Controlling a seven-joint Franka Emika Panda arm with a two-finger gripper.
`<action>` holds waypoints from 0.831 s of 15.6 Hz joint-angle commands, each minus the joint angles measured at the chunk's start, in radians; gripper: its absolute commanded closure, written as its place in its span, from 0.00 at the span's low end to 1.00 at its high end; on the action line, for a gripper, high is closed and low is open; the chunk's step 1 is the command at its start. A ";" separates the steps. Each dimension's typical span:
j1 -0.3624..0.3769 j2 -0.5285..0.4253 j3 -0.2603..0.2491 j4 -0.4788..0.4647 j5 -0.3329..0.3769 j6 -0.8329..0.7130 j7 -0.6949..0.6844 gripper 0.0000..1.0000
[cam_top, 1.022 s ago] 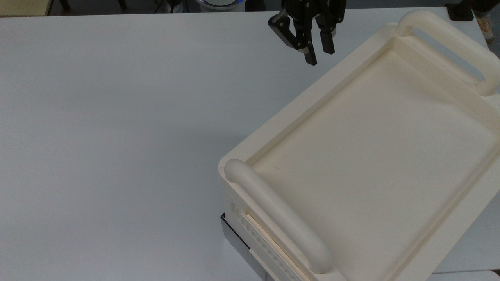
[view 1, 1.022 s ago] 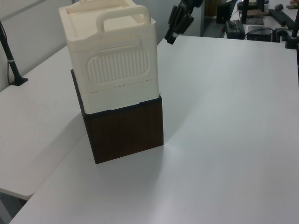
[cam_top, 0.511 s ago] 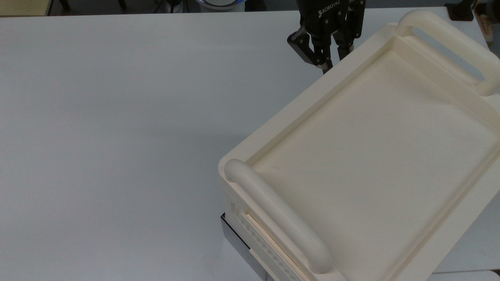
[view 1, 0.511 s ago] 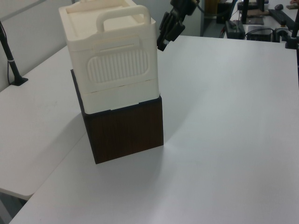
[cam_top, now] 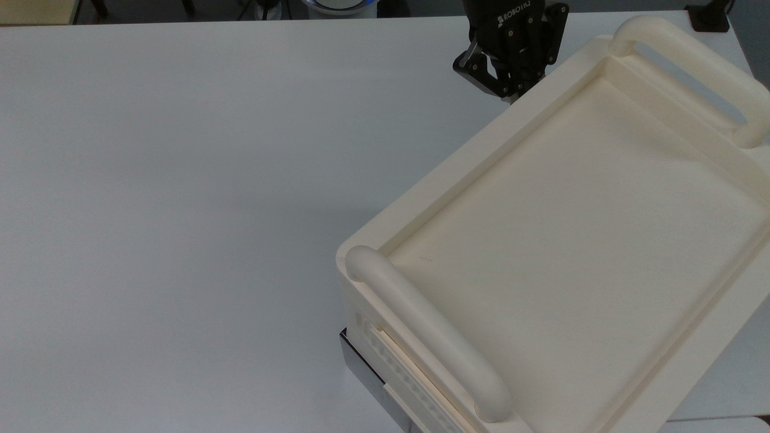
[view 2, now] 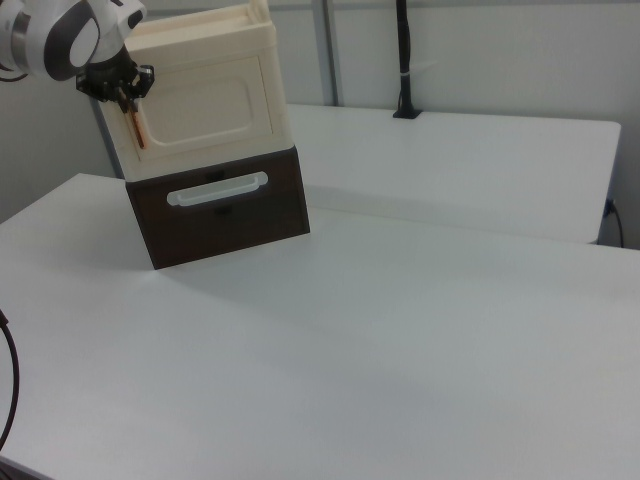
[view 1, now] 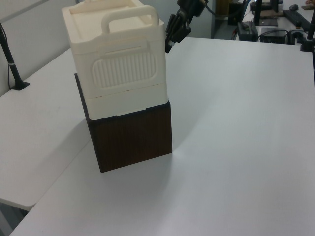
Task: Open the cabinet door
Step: 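Raise the gripper and move it to the cream cabinet door's edge, then hook the door edge and swing the cream door outward on its hinge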
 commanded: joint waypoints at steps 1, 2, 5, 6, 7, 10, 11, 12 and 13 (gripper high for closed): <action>0.006 0.015 -0.007 0.014 -0.004 0.016 0.009 0.95; 0.006 0.009 -0.007 0.012 -0.004 0.014 0.009 0.95; -0.005 -0.017 -0.007 -0.008 -0.002 0.001 0.009 0.95; -0.014 -0.032 -0.009 -0.024 -0.002 -0.002 0.009 0.95; -0.026 -0.049 -0.009 -0.044 -0.002 -0.015 0.009 0.95; -0.065 -0.080 -0.009 -0.054 -0.001 -0.111 0.008 0.94; -0.081 -0.092 -0.010 -0.054 -0.001 -0.149 0.008 0.94; -0.092 -0.100 -0.010 -0.055 -0.001 -0.168 0.008 0.93; -0.103 -0.104 -0.010 -0.055 -0.001 -0.191 0.009 0.93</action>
